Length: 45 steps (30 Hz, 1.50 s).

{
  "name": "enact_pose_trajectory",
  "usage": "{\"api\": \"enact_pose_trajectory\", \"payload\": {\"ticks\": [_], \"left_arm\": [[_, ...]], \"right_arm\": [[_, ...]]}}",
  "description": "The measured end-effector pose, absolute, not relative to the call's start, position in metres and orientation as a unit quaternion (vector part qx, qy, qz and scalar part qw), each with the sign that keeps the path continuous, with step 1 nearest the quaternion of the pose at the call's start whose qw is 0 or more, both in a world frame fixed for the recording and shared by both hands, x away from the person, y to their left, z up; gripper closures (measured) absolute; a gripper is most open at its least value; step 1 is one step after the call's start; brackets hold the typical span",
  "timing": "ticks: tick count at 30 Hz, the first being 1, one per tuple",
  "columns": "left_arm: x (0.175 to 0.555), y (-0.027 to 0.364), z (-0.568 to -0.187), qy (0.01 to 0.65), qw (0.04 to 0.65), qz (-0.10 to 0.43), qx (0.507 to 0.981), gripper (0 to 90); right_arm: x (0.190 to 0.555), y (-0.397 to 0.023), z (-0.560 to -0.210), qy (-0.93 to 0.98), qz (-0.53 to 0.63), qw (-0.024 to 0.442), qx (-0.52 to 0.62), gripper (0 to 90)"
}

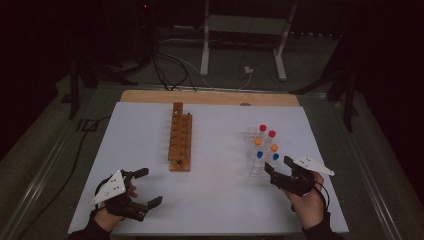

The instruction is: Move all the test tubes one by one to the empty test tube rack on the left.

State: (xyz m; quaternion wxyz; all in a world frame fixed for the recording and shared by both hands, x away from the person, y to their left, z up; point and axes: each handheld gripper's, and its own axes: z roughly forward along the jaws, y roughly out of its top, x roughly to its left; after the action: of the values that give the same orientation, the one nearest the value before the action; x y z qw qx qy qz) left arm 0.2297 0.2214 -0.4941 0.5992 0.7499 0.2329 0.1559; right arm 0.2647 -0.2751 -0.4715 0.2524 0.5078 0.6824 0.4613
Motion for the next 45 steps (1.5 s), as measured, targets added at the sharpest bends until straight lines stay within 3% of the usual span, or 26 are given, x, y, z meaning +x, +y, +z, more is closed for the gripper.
{"api": "enact_pose_trajectory", "payload": {"ticks": [1,2,3,11,16,19,26,31,45], "left_arm": [[0.23,0.221,-0.494,0.233,0.599,0.156,0.75,0.7],[0.23,0.221,-0.494,0.233,0.599,0.156,0.75,0.7],[0.23,0.221,-0.494,0.233,0.598,0.156,0.751,0.7],[0.229,0.222,-0.494,0.232,0.599,0.157,0.751,0.7],[0.23,0.222,-0.494,0.233,0.599,0.157,0.75,0.7],[0.23,0.222,-0.494,0.232,0.599,0.156,0.75,0.7],[0.23,0.223,-0.494,0.233,0.598,0.156,0.751,0.7],[0.23,0.223,-0.494,0.232,0.598,0.155,0.751,0.6],[0.23,0.223,-0.494,0.233,0.6,0.152,0.75,0.7]], "right_arm": [[0.266,-0.275,-0.473,0.686,0.451,0.249,0.513,29.3],[0.266,-0.275,-0.473,0.686,0.451,0.249,0.513,29.3],[0.268,-0.275,-0.474,0.687,0.445,0.245,0.519,37.5],[0.271,-0.274,-0.473,0.686,0.439,0.26,0.519,42.8],[0.272,-0.275,-0.47,0.68,0.441,0.254,0.528,55.5],[0.273,-0.274,-0.471,0.685,0.436,0.249,0.528,56.5],[0.274,-0.271,-0.473,0.7,0.42,0.252,0.519,69.0],[0.276,-0.272,-0.475,0.7,0.417,0.249,0.523,74.1],[0.273,-0.273,-0.47,0.701,0.42,0.277,0.505,77.1]]}}
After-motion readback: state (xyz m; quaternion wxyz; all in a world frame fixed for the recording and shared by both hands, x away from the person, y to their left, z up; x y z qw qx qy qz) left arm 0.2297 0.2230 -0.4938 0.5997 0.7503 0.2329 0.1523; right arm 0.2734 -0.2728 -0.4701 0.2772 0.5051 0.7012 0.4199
